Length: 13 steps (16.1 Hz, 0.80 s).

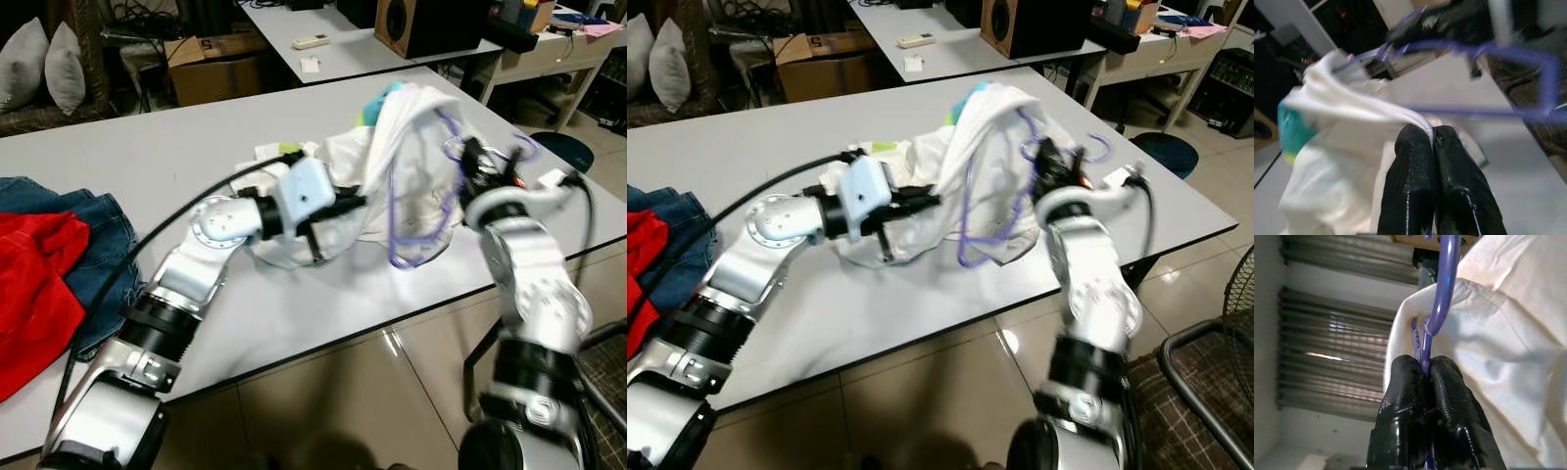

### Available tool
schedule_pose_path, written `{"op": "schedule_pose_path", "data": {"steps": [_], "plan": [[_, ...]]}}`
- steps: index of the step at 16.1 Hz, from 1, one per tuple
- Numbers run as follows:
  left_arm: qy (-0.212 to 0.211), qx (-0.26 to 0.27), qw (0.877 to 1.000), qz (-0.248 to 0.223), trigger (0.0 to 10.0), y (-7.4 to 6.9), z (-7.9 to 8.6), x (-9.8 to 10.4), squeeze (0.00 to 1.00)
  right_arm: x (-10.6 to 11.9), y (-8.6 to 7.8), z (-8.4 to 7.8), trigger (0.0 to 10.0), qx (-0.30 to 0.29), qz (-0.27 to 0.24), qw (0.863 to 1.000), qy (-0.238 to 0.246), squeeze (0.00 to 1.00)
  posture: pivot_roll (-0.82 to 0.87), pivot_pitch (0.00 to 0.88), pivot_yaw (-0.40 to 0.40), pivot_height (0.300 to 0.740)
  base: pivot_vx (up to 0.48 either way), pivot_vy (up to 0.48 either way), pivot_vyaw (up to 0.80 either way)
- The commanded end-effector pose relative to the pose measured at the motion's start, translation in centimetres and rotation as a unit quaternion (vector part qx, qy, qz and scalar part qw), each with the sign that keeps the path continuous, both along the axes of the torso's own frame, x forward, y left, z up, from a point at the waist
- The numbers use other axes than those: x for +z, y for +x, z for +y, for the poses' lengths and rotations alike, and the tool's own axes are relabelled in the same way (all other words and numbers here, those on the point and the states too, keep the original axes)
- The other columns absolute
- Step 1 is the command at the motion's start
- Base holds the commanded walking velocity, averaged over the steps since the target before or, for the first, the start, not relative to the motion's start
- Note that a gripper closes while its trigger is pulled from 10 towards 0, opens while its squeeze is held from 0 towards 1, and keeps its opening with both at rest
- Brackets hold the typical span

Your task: Hang hanger

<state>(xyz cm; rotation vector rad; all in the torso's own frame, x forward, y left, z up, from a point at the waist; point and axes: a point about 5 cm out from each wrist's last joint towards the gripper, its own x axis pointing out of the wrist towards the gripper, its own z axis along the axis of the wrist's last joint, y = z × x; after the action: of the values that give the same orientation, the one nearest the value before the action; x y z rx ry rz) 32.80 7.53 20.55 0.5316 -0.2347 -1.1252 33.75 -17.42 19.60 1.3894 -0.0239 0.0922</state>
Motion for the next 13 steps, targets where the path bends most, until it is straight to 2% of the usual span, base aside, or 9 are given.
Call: {"op": "schedule_pose_path", "data": {"steps": [1,4,5,6,8,9,10,12,13], "plan": [[-0.001,-0.009,1.000,-0.001,0.0,-0.3,0.1,0.3,0.00,-0.1,0.3,-0.5,10.0,-0.017,0.007,1.000,-0.010,0.00,-0.04,0.000,0.018,0.740,0.000,0.000,0.00],[-0.009,-0.085,0.996,0.037,0.0,-2.3,-0.6,-0.1,0.00,-1.2,2.2,-0.7,10.0,-0.035,0.048,0.998,-0.022,0.00,-0.03,0.000,0.010,0.740,0.000,0.000,0.00],[0.003,-0.114,0.992,0.061,0.0,-3.1,-0.7,-0.5,0.00,-1.2,2.8,-0.9,10.0,-0.048,0.053,0.997,-0.003,0.00,-0.03,0.000,0.009,0.740,0.000,0.000,0.00],[0.017,-0.120,0.990,0.069,0.0,-3.3,-0.6,-0.9,0.00,-0.9,3.1,-1.1,10.0,-0.053,0.050,0.997,0.009,0.00,-0.02,0.000,0.010,0.740,0.000,0.000,0.00],[0.042,-0.089,0.993,0.071,0.0,-3.0,-0.2,-2.1,0.00,0.0,3.7,-1.4,10.0,-0.062,0.034,0.997,0.035,0.00,-0.02,0.000,0.009,0.740,0.000,0.000,0.00],[0.048,-0.055,0.995,0.062,0.0,-2.2,0.1,-2.5,0.00,0.3,3.9,-1.4,10.0,-0.061,0.029,0.997,0.048,0.00,-0.02,0.000,0.005,0.740,0.000,0.000,0.00],[0.048,-0.044,0.996,0.062,0.0,-1.9,0.1,-2.6,0.00,0.3,4.1,-1.4,10.0,-0.061,0.028,0.997,0.048,0.00,-0.02,0.000,0.004,0.740,0.000,0.000,0.00],[0.035,-0.061,0.995,0.076,0.0,-2.3,-0.2,-2.0,0.00,0.2,4.5,-1.3,10.0,-0.065,0.033,0.996,0.051,0.00,-0.02,0.000,0.002,0.740,0.000,0.000,0.00],[0.013,-0.075,0.993,0.086,0.0,-2.6,-0.5,-1.6,0.00,0.2,4.7,-1.2,10.0,-0.066,0.033,0.997,0.037,0.00,-0.02,0.000,0.002,0.740,0.000,0.000,0.00]]}}
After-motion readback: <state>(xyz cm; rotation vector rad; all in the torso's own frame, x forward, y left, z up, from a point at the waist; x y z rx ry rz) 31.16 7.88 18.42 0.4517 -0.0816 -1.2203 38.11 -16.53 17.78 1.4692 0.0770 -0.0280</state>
